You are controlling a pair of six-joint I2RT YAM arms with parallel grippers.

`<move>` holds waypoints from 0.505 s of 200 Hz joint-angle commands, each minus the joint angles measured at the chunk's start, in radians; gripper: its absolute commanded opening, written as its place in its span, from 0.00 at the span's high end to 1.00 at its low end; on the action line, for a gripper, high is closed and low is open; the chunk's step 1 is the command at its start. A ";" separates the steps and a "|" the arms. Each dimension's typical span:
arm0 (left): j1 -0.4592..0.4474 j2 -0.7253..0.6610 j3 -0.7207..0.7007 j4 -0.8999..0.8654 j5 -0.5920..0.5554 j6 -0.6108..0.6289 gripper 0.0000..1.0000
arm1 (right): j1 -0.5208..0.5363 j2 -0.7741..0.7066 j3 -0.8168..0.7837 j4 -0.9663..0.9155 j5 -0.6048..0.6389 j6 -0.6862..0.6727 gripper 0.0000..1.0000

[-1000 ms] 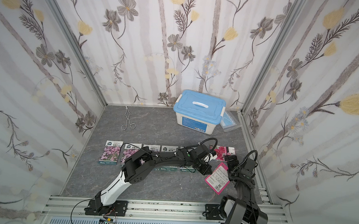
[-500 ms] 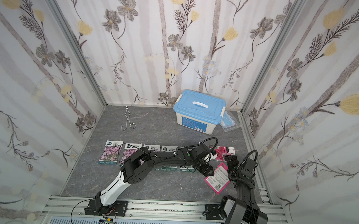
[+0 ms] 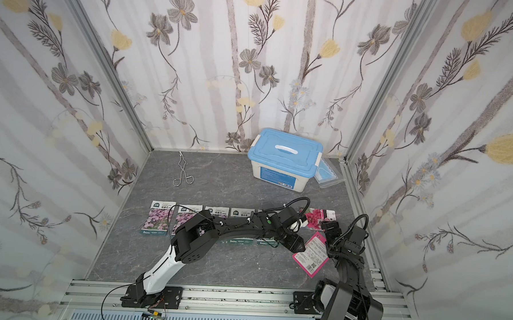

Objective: Arrange the seed packets in a row
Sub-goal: Pick up the seed packet from the center of the board.

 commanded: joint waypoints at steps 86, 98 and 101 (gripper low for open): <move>-0.028 0.014 -0.001 -0.037 -0.019 -0.103 0.44 | -0.001 -0.071 -0.046 -0.117 0.038 0.121 0.00; -0.028 0.014 -0.002 -0.042 -0.018 -0.104 0.45 | -0.003 -0.072 -0.050 -0.115 0.038 0.125 0.00; -0.028 0.014 -0.003 -0.043 -0.020 -0.105 0.45 | -0.002 -0.071 -0.051 -0.115 0.037 0.127 0.00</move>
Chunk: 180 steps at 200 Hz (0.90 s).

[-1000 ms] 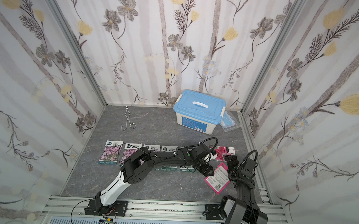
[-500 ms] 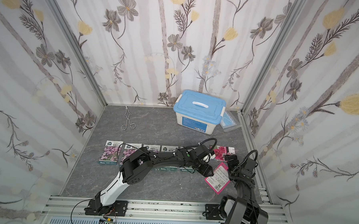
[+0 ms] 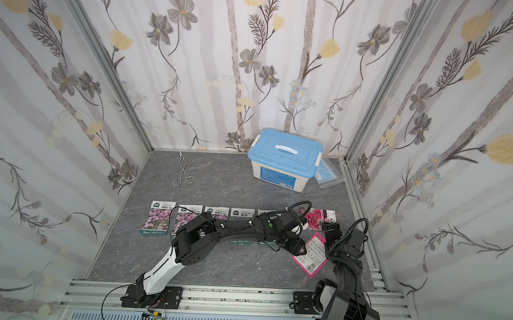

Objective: Arrange the seed packets in a row
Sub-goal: Pick up the seed packet from the center of the board.

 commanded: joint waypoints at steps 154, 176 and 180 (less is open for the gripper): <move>-0.015 0.057 0.023 -0.043 0.018 -0.026 0.72 | -0.028 0.004 -0.038 -0.078 -0.010 0.051 0.00; -0.015 0.066 0.037 -0.047 0.019 -0.025 0.86 | -0.031 0.001 -0.039 -0.080 -0.013 0.048 0.00; -0.014 0.068 0.040 -0.048 0.018 -0.024 0.90 | -0.032 0.001 -0.041 -0.081 -0.012 0.048 0.00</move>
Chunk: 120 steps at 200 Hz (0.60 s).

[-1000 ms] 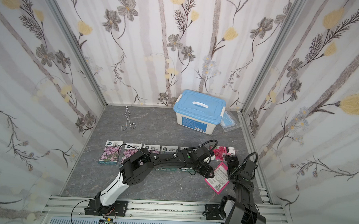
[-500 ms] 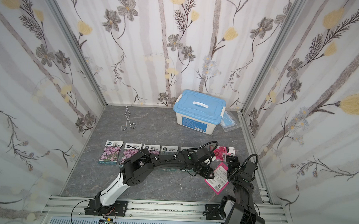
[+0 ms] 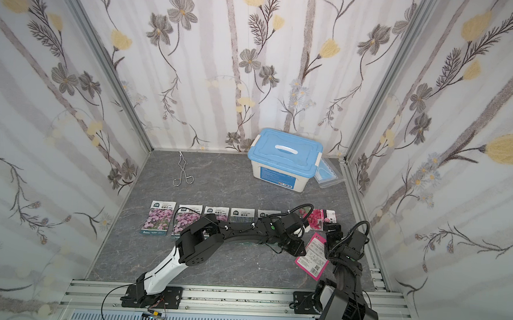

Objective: Arrange the seed packets in a row
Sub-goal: Pick up the seed packet from the center of the board.

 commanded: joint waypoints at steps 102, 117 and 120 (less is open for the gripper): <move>0.001 -0.014 0.043 -0.061 -0.036 0.009 1.00 | -0.006 -0.113 0.076 -0.253 0.090 -0.080 0.00; 0.010 -0.036 0.047 -0.055 -0.043 -0.005 1.00 | -0.004 -0.170 0.139 -0.304 0.105 -0.126 0.00; 0.012 -0.041 0.048 -0.051 -0.042 -0.009 1.00 | -0.004 -0.178 0.152 -0.315 0.110 -0.135 0.00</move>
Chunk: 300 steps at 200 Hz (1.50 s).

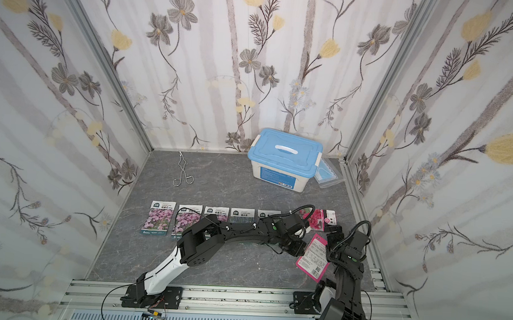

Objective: Arrange the seed packets in a row
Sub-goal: Pick up the seed packet from the center of the board.

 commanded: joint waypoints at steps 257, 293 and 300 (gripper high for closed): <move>0.455 -0.533 0.020 -0.205 -0.070 -0.154 1.00 | 1.383 -0.062 0.374 0.180 1.013 -0.731 0.18; 0.466 -0.531 0.034 -0.206 -0.057 -0.167 1.00 | 1.532 0.040 0.314 0.386 1.212 -0.865 0.17; 0.466 -0.533 0.031 -0.206 -0.056 -0.168 1.00 | 1.533 0.050 0.302 0.425 1.219 -0.885 0.17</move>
